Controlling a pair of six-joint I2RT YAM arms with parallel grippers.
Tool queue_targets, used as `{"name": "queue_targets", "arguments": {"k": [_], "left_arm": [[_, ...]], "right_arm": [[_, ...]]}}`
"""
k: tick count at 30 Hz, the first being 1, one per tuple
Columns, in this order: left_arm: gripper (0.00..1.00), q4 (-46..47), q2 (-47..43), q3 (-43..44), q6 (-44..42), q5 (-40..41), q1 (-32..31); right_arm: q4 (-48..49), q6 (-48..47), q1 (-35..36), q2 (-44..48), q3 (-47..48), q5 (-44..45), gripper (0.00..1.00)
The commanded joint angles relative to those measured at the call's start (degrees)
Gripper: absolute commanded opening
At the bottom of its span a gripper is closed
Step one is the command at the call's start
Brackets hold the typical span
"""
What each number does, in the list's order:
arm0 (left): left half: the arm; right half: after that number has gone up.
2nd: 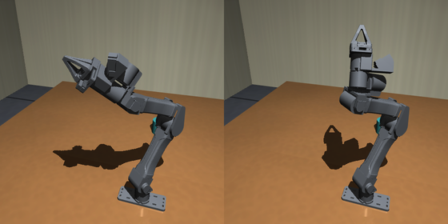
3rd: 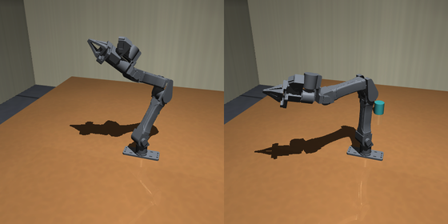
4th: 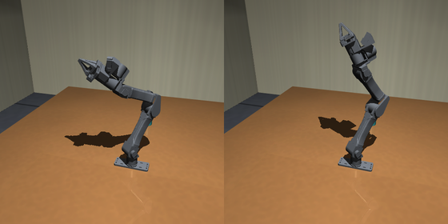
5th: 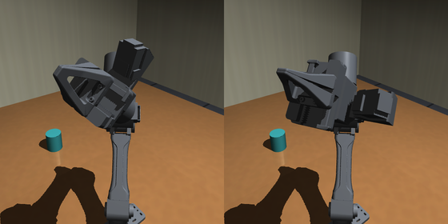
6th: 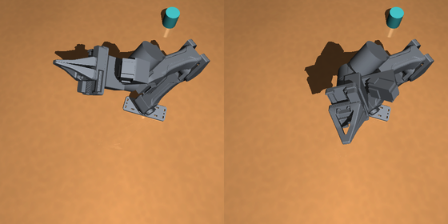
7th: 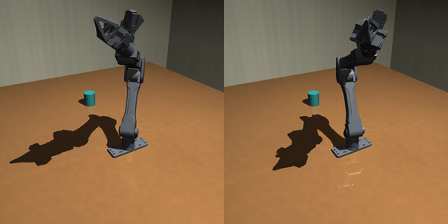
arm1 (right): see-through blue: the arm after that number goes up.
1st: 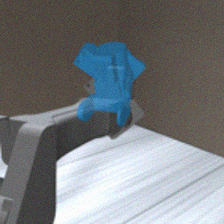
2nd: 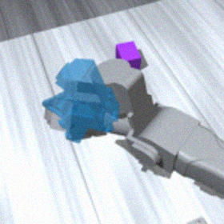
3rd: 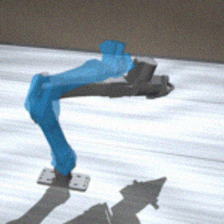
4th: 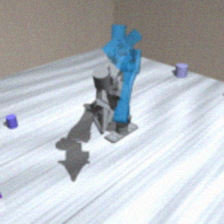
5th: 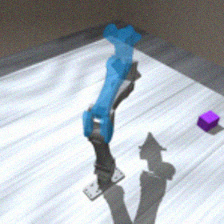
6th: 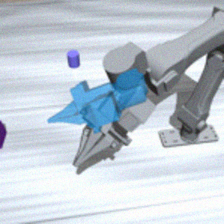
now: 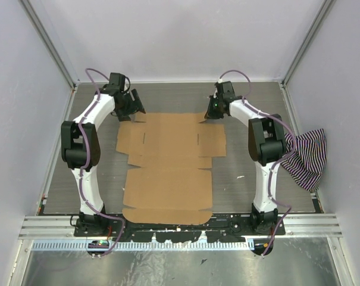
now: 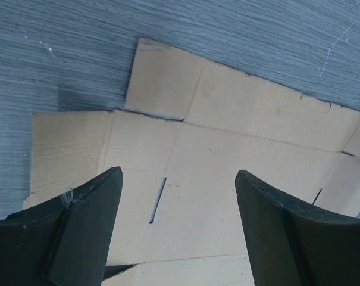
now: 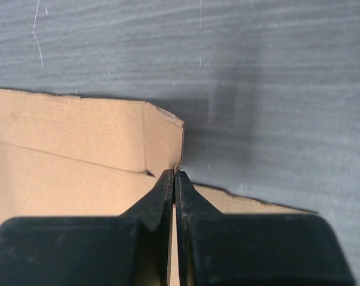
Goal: Fold the paper box
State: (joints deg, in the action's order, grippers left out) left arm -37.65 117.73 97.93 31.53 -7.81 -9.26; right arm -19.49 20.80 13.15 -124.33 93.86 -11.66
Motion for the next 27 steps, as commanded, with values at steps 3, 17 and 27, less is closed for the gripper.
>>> {"name": "queue_targets", "arguments": {"k": [3, 17, 27], "left_arm": [[0.83, -1.2, 0.3, 1.8, -1.1, 1.2, -1.0], [0.81, -4.7, 12.2, 13.3, -6.6, 7.6, -3.5], [0.79, 1.0, 13.9, 12.7, -8.3, 4.5, -3.5]], "right_arm": [[1.4, -2.6, 1.0, 10.4, -7.1, 5.7, 0.06], [-3.2, -6.0, 1.5, 12.5, -4.8, 6.4, 0.06], [-4.5, -7.6, 1.5, 10.5, -2.5, 5.2, 0.06]]}}
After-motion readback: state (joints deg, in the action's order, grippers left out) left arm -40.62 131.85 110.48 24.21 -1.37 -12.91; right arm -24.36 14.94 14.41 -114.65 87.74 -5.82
